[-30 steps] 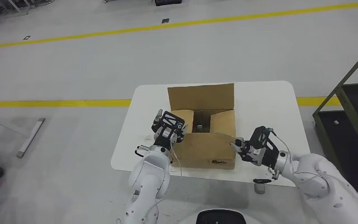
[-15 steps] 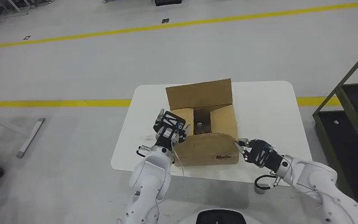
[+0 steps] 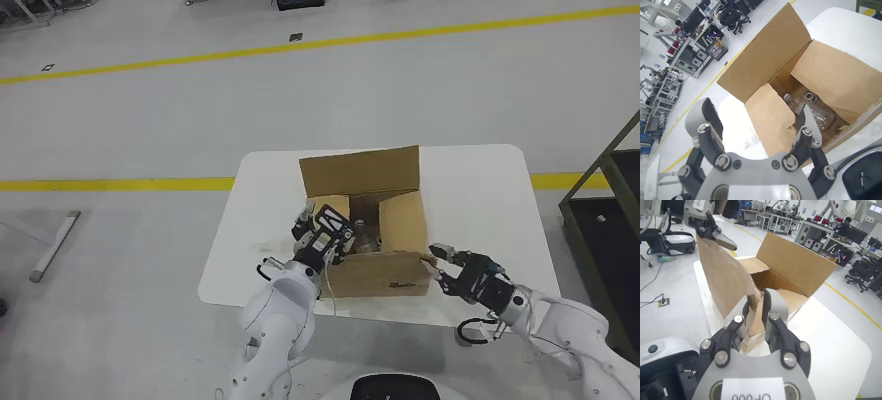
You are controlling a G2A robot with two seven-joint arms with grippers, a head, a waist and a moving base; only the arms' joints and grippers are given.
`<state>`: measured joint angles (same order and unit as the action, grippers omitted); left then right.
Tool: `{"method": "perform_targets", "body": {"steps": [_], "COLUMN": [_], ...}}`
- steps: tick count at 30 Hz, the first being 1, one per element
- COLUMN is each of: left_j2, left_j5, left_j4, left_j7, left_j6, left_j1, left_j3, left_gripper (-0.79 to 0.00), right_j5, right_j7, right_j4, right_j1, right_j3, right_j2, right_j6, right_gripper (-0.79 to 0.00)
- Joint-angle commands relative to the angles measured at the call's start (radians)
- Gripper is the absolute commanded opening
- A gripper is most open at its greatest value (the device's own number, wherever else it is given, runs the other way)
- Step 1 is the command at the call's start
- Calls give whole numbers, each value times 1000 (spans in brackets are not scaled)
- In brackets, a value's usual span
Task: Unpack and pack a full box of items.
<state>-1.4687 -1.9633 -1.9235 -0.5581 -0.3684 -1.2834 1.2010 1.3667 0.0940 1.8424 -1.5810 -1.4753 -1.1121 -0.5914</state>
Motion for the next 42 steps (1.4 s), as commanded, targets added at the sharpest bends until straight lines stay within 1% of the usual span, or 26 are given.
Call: {"method": "perform_targets", "body": {"steps": [1,7,8,9,10,11,12,13,16,20,23,28,32,37,40,42], "left_j2": [2,7,8,9,10,11,12,14,17,21,23,27,30,34,36,37], "left_j5": [2,7,8,9,13,13,14,22,40,51,70,81,93,89,76,72], "left_j4": [-11,-41,-48,-56,-62,-69,-79,-88,-112,-126,-136,-147,-144,-121,-87,-64], "left_j7": [-2,0,0,1,2,0,2,3,-4,-11,-17,-19,-22,-15,-3,5], "left_j6": [-15,-24,-30,-35,-40,-54,-68,-76,-106,-115,-109,-94,-80,-77,-67,-54], "left_j1": [-6,-28,-32,-36,-40,-43,-45,-51,-65,-84,-94,-96,-92,-81,-72,-68], "left_j3": [-2,-3,-4,-5,-4,-5,-6,-5,-8,-5,1,21,40,46,43,39], "left_gripper": [0,0,0,0,0,0,0,0,0,0,0,0,0,0,0,0], "right_j5": [-69,-362,-400,-447,-504,-549,-575,-601,-682,-707,-694,-663,-664,-632,-559,-515], "right_j7": [-1,6,-12,-22,-35,-64,-99,-128,-191,-271,-342,-452,-490,-514,-522,-501], "right_j4": [1,-12,-18,-18,-27,-36,-34,-30,-27,-36,-54,-92,-114,-136,-129,-128], "right_j1": [-2,-12,-8,-4,-1,8,17,27,54,93,124,147,147,141,139,130], "right_j3": [-19,-103,-117,-123,-124,-129,-128,-123,-93,-25,35,110,133,145,155,158], "right_j2": [1,3,4,4,4,3,3,3,0,-4,-7,-5,-1,4,8,9], "right_j6": [-11,-67,-62,-63,-60,-28,-3,14,47,63,48,-23,-90,-146,-177,-163], "right_gripper": [0,0,-58,-135,-403,-489,-693,-785,-785,-785,-785,-785,-785,-785,-785,-785]}}
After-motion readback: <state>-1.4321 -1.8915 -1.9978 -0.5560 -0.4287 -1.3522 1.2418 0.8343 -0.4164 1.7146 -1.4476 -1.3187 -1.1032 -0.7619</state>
